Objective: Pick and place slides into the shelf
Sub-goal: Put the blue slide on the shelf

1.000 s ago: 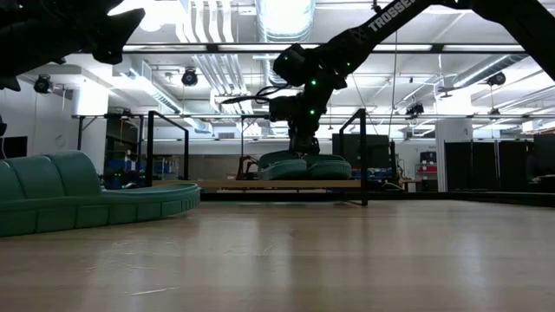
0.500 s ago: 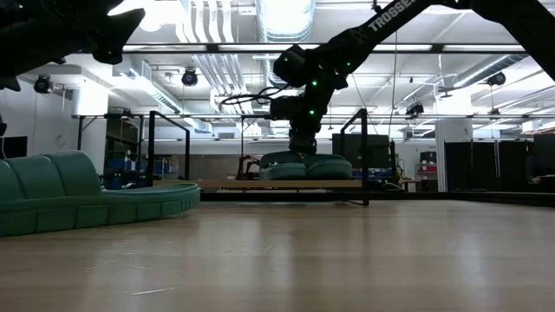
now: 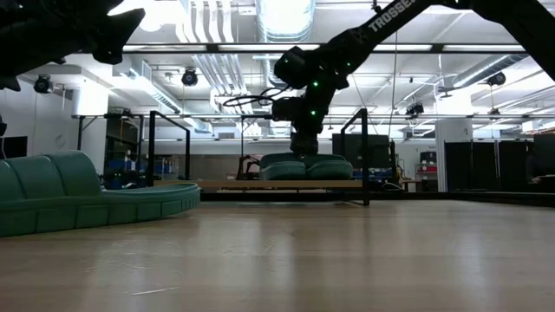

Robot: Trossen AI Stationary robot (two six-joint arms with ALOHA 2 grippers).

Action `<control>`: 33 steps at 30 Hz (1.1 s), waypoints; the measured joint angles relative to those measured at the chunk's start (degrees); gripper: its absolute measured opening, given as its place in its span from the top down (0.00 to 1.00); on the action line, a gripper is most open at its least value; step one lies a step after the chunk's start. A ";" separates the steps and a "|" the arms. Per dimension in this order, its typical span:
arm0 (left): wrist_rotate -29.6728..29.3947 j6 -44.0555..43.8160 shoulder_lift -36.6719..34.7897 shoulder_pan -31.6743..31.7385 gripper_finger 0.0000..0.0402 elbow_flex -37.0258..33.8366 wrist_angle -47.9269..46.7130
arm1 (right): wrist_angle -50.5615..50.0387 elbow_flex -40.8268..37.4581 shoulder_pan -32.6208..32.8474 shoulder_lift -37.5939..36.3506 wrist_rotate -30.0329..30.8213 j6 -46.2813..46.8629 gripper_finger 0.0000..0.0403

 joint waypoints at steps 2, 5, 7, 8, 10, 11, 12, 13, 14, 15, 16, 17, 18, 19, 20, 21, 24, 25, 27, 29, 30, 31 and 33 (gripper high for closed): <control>0.00 0.00 0.00 0.00 0.33 0.00 -0.01 | -1.18 0.09 0.14 0.00 -0.02 0.37 0.78; 0.00 0.00 0.00 0.00 0.33 0.01 0.00 | -2.00 0.10 0.47 -0.07 -0.02 0.92 0.74; 0.00 0.00 -0.01 0.00 0.33 0.01 -0.01 | -1.32 0.10 0.97 -0.07 -0.04 1.04 0.72; 0.00 0.00 0.00 0.00 0.33 -0.01 0.00 | -0.72 0.10 1.31 -0.13 -0.04 0.54 0.71; 0.00 0.00 0.00 0.00 0.33 -0.01 0.00 | 1.17 0.13 2.12 -0.18 -0.14 -1.35 0.69; 0.00 0.00 0.00 0.00 0.33 0.01 0.00 | 2.43 0.17 2.54 -0.20 -0.23 -2.60 0.68; 0.00 0.00 0.00 0.00 0.33 0.00 0.00 | 3.55 0.19 2.97 -0.20 -0.85 -4.07 0.68; 0.00 0.00 0.00 0.00 0.33 0.00 0.00 | 4.52 0.19 3.35 -0.18 -1.74 -5.58 0.67; 0.00 0.00 0.00 0.00 0.33 0.01 0.00 | 5.83 0.19 3.76 -0.16 -2.80 -7.19 0.67; 0.00 0.00 0.00 0.00 0.33 -0.01 0.00 | 6.89 0.19 4.12 -0.15 -3.65 -8.54 0.67; 0.00 0.00 -0.01 0.00 0.33 0.00 0.00 | 7.78 0.19 4.44 -0.15 -4.38 -9.90 0.67; 0.00 0.00 0.00 0.00 0.33 -0.01 0.00 | 8.75 0.19 4.72 -0.15 -4.99 -11.14 0.67; 0.00 0.00 0.00 0.00 0.33 0.01 0.00 | 9.40 0.21 4.94 -0.15 -5.53 -12.24 0.68; 0.00 0.01 0.00 0.00 0.33 0.00 0.00 | 9.78 0.21 5.05 -0.15 -6.05 -13.17 0.68; 0.00 0.02 0.00 0.00 0.33 -0.01 0.01 | 10.04 0.21 5.11 -0.15 -6.23 -13.99 0.68; 0.00 0.02 0.00 0.00 0.33 0.01 0.01 | 10.19 0.21 5.12 -0.10 -6.45 -14.82 0.68; 0.00 0.02 0.00 0.00 0.33 0.01 0.02 | 10.84 0.28 4.91 0.70 -7.69 -18.08 0.67; 0.00 0.02 -0.01 0.00 0.33 0.01 0.00 | 10.68 0.26 4.89 0.97 -7.30 -18.96 0.67; 0.00 0.02 -0.02 0.00 0.33 0.01 0.04 | 11.07 0.24 4.86 1.63 -6.41 -19.95 0.67; 0.00 0.02 -0.09 0.00 0.33 -0.01 0.02 | 11.15 0.24 4.64 1.66 -6.38 -19.71 0.67; 0.00 0.02 -0.05 0.00 0.33 -0.01 0.14 | 11.38 0.24 4.52 1.65 -6.35 -19.53 0.67; -0.01 0.02 -0.02 0.00 0.33 -0.01 0.11 | 11.58 0.26 4.39 1.63 -6.34 -19.30 0.67; 0.00 0.02 -0.02 0.00 0.33 -0.01 0.08 | 11.92 0.23 3.85 1.62 -6.32 -19.07 0.67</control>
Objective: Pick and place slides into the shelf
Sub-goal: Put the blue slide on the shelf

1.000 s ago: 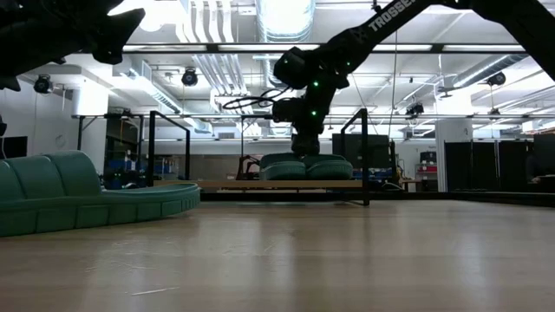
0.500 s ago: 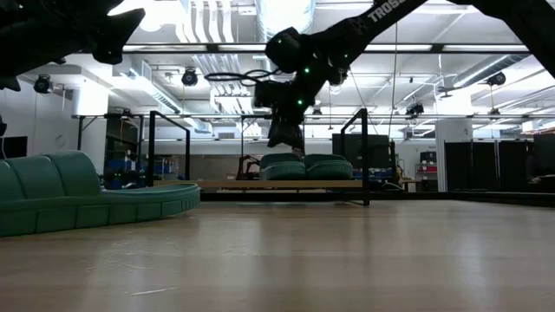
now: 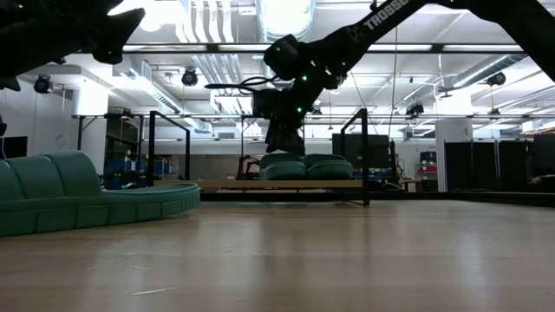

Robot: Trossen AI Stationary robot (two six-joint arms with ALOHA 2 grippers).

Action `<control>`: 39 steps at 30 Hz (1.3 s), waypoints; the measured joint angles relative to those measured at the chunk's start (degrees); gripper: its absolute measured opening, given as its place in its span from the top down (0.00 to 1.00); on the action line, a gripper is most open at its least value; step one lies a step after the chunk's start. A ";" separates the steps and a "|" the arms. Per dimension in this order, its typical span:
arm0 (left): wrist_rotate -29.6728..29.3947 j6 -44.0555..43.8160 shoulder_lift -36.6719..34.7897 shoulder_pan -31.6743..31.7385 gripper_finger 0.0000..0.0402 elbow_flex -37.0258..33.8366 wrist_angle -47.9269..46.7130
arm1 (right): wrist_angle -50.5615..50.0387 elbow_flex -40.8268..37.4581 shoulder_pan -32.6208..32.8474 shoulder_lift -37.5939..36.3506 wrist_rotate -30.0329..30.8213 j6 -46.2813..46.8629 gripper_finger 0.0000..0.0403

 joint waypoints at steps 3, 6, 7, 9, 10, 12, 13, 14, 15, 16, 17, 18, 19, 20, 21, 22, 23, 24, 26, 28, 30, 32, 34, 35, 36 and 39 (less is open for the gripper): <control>0.00 0.00 0.00 0.00 0.33 0.00 0.01 | 1.23 0.02 -0.84 0.23 0.19 -2.51 0.67; 0.00 0.01 0.00 0.00 0.33 0.00 0.01 | 2.20 0.03 -1.44 1.65 0.63 -3.49 0.67; -0.02 0.00 0.00 0.00 0.33 0.00 0.01 | 2.14 -0.04 -1.57 2.01 0.58 -3.43 0.67; 0.00 0.02 0.00 0.00 0.33 0.00 0.01 | 2.21 -0.08 -1.79 2.19 0.55 -3.38 0.67; -0.04 0.02 0.00 0.00 0.33 0.00 0.01 | 2.47 -0.01 -1.92 2.19 0.55 -3.44 0.67; -0.03 0.02 0.00 0.00 0.33 0.00 0.01 | 2.75 0.07 -2.09 2.19 0.59 -3.68 0.68; -0.04 0.04 0.00 0.00 0.33 0.00 -0.01 | 2.80 0.03 -2.26 2.22 0.57 -3.68 0.68; -0.04 0.02 0.00 0.00 0.33 0.00 0.01 | 3.19 -0.02 -2.33 2.29 0.57 -3.47 0.69; -0.02 0.02 0.00 0.00 0.33 0.00 0.01 | 3.58 -0.02 -2.37 2.32 0.55 -3.27 0.69; -0.02 0.02 0.00 0.00 0.33 0.00 0.00 | 3.73 -0.02 -2.46 2.32 0.55 -3.22 0.70; -0.04 0.02 0.00 0.00 0.33 0.00 0.00 | 3.84 -0.01 -2.58 2.29 0.57 -3.22 0.71; -0.04 0.02 -0.01 0.00 0.33 0.00 0.01 | 3.72 0.03 -2.68 2.29 0.56 -3.24 0.72; -0.03 0.02 -0.02 0.00 0.33 0.00 0.01 | 3.29 0.02 -2.73 2.29 0.55 -3.30 0.73; -0.03 0.02 -0.01 0.00 0.33 0.00 0.01 | 3.03 -0.01 -2.79 2.29 0.55 -3.33 0.74; -0.02 0.02 0.00 0.00 0.33 0.00 -0.01 | 3.04 -0.02 -2.86 2.29 0.52 -3.33 0.76; -0.02 0.02 0.00 0.00 0.33 0.00 -0.01 | 3.11 -0.02 -2.86 2.29 0.52 -3.33 0.78; -0.04 0.02 0.00 0.00 0.33 0.00 0.01 | 3.23 -0.02 -2.94 2.29 0.55 -3.35 0.80; -0.04 0.02 0.00 0.00 0.33 0.00 0.01 | 3.34 -0.02 -3.00 2.29 0.54 -3.37 0.82; -0.04 0.02 0.00 0.00 0.33 0.00 0.01 | 3.08 0.00 -3.07 2.29 0.52 -3.18 0.87; -0.03 0.02 0.00 0.00 0.33 0.00 0.01 | 2.84 -0.02 -3.21 2.29 0.02 -1.84 0.91; -0.02 0.02 0.00 0.00 0.33 0.00 -0.01 | 2.14 0.00 -3.37 2.29 -1.25 -0.46 0.95; -0.04 0.02 0.00 0.00 0.33 0.00 0.01 | 1.71 0.00 -3.38 2.29 -1.18 0.11 0.97; -0.04 0.02 0.00 0.00 0.33 0.00 0.01 | 1.68 0.00 -3.36 2.29 -1.01 0.25 0.97; -0.02 0.02 0.00 0.00 0.33 0.00 0.01 | 1.66 -0.02 -3.36 2.29 -0.92 0.25 0.98; -0.03 0.02 0.00 0.00 0.33 0.00 0.01 | 1.72 0.00 -3.36 2.29 -0.62 0.29 0.98; -0.02 0.02 0.00 0.00 0.33 0.00 0.01 | 2.42 0.07 -3.26 2.29 3.47 1.03 0.98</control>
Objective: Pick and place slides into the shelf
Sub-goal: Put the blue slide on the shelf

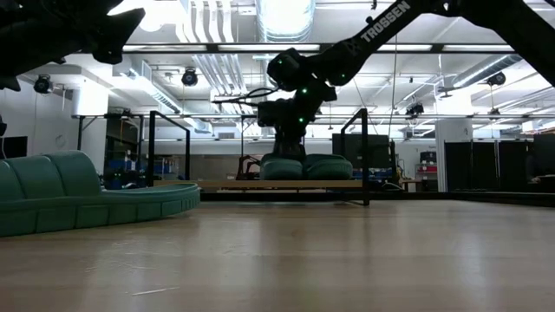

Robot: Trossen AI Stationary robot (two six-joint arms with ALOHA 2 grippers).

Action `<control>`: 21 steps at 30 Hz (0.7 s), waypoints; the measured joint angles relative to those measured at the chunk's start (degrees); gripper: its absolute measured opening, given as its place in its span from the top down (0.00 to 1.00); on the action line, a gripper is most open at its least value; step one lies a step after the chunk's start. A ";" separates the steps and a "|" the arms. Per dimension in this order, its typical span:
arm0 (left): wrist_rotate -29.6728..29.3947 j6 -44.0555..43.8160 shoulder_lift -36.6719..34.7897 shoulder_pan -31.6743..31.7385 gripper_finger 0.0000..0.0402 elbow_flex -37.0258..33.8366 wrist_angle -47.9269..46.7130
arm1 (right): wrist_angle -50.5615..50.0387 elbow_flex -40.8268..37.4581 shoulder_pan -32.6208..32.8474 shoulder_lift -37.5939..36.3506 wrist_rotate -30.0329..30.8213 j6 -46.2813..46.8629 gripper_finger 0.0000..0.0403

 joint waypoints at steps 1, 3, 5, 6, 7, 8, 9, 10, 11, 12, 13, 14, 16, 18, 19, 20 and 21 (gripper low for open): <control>-0.02 0.00 0.00 0.00 0.33 0.00 0.00 | 0.02 0.02 0.02 0.00 0.82 0.11 0.98; 0.00 0.00 0.00 0.00 0.33 0.00 0.00 | 0.02 0.04 0.01 0.00 1.22 0.60 0.98; 0.00 0.00 0.00 0.00 0.33 0.00 0.00 | -0.08 0.03 0.06 0.00 1.31 0.99 0.98; -0.02 0.00 0.00 0.00 0.33 0.00 -0.02 | -0.17 0.04 0.10 0.00 1.45 1.17 0.98; -0.01 0.00 0.00 0.00 0.33 0.00 -0.02 | -0.20 0.04 0.10 0.00 1.47 1.31 0.98; 0.00 0.00 0.00 0.00 0.33 0.00 -0.02 | -0.20 0.04 0.19 0.00 1.48 1.36 0.98; -0.02 0.00 0.00 0.00 0.33 0.00 -0.02 | -0.20 0.04 0.21 0.00 1.66 1.36 0.98; -0.02 0.00 0.00 0.00 0.33 0.00 -0.02 | -0.20 0.04 0.28 0.00 1.67 1.34 0.98; -0.02 0.00 0.00 0.00 0.33 0.00 -0.02 | -0.20 0.04 0.34 0.00 1.73 1.30 0.98; -0.02 0.00 0.00 0.00 0.33 0.00 -0.02 | -0.20 0.04 0.46 0.00 1.78 1.30 0.98; -0.02 0.00 0.00 0.00 0.33 0.00 -0.02 | -0.23 0.04 0.49 0.00 1.82 1.30 0.98; -0.01 -0.01 0.00 0.00 0.33 0.00 -0.02 | -0.32 0.04 0.58 0.00 1.82 1.29 0.98; -0.01 0.00 0.00 0.00 0.33 0.00 -0.02 | -0.57 0.04 0.58 0.00 1.80 1.28 0.98; 0.00 0.00 0.00 0.00 0.33 0.00 -0.02 | -0.57 0.04 0.58 0.00 1.78 1.82 0.98; -0.02 0.00 0.00 0.00 0.33 0.00 -0.02 | -0.57 0.04 0.58 0.00 1.78 2.41 0.98; 0.00 0.00 0.00 0.00 0.33 0.00 -0.02 | -0.56 0.04 0.58 0.00 1.79 3.04 0.98; 0.00 0.00 0.00 0.00 0.33 0.00 -0.02 | -0.57 0.03 0.58 0.00 1.79 3.81 0.98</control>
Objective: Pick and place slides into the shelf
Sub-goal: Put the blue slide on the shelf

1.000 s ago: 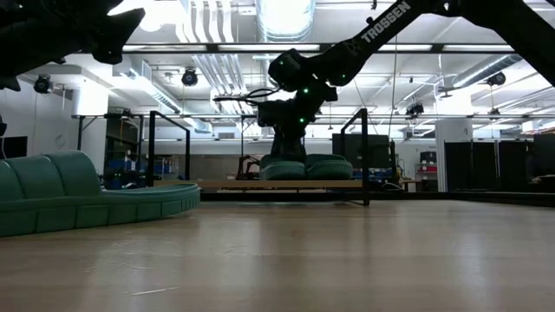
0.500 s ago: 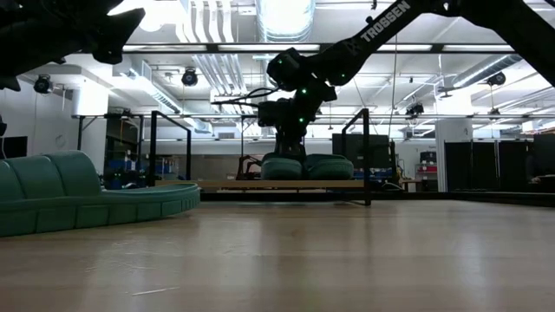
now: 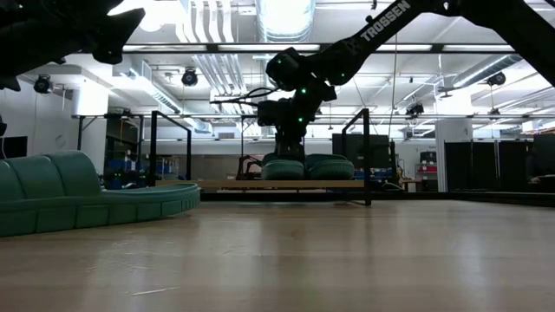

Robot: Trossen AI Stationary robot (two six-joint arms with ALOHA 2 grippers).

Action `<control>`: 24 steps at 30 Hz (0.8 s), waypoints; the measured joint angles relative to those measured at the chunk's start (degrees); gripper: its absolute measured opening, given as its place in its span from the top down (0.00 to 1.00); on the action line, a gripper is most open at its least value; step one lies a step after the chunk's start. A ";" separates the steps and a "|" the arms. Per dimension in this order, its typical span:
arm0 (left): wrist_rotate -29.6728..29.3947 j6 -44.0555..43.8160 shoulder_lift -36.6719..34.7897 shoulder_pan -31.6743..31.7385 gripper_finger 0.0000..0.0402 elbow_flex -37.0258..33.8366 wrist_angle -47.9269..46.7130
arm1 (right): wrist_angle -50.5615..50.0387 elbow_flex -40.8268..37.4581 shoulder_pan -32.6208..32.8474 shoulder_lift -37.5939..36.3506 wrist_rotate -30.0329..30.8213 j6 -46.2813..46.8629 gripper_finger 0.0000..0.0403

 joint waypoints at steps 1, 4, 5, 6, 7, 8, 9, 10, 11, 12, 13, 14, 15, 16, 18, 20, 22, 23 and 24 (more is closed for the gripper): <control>-0.02 0.00 0.00 0.00 0.33 0.00 0.00 | 0.00 0.01 0.00 0.00 -0.01 0.64 0.97; -0.01 -0.01 0.00 0.00 0.33 0.00 0.00 | -0.04 0.01 0.26 0.00 0.01 0.45 0.95; -0.01 0.00 0.00 0.00 0.33 0.00 0.00 | -0.06 0.00 0.26 0.00 0.04 0.23 0.95; -0.02 -0.02 0.00 0.00 0.33 0.00 -0.01 | -0.12 0.01 0.28 0.00 0.03 0.09 0.94; -0.01 -0.02 0.00 0.00 0.33 0.00 -0.02 | -0.27 -0.01 0.28 0.00 0.05 0.09 0.93; 0.00 -0.02 0.00 0.00 0.33 0.00 -0.02 | -0.31 -0.01 0.26 0.00 0.06 0.20 0.92; 0.00 -0.02 0.00 0.00 0.33 0.00 -0.02 | -0.31 -0.01 0.26 0.00 0.07 0.35 0.91; -0.01 -0.02 0.00 0.00 0.33 0.00 -0.03 | -0.37 -0.01 0.28 0.00 0.06 0.35 0.90; -0.02 -0.02 0.00 0.00 0.33 0.00 -0.04 | -0.49 -0.01 0.35 -0.02 0.06 0.33 0.88; -0.02 -0.02 0.00 0.00 0.33 0.00 -0.04 | -0.52 -0.01 0.37 -0.02 0.07 0.33 0.87; -0.01 -0.02 0.00 0.00 0.33 0.00 -0.04 | -0.52 0.00 0.46 -0.02 0.08 0.33 0.85; -0.01 -0.02 0.00 0.00 0.33 0.00 -0.04 | -0.52 -0.01 0.53 -0.09 0.06 0.24 0.84; -0.01 -0.02 0.00 0.00 0.33 0.00 -0.05 | -0.54 -0.01 0.66 -0.23 0.06 0.01 0.82; 0.00 -0.02 0.00 0.00 0.33 0.00 -0.05 | -0.61 0.00 0.78 -0.47 0.04 0.05 0.80; -0.02 -0.02 0.00 0.00 0.33 0.00 -0.07 | -2.03 0.83 1.01 -0.84 0.03 1.01 0.76; 0.00 -0.02 0.00 0.00 0.33 0.00 -0.07 | -4.96 2.38 1.14 -1.01 0.01 2.74 0.73; 0.00 -0.02 0.00 0.00 0.33 0.00 -0.07 | -8.84 4.25 1.14 -1.03 -0.37 5.93 0.70; 0.00 -0.02 0.00 0.00 0.33 0.00 -0.07 | -11.34 5.37 1.12 -1.03 -1.26 8.34 0.69; -0.02 -0.02 0.00 0.00 0.33 0.00 -0.07 | -13.98 6.61 1.10 -1.03 -3.41 11.25 0.68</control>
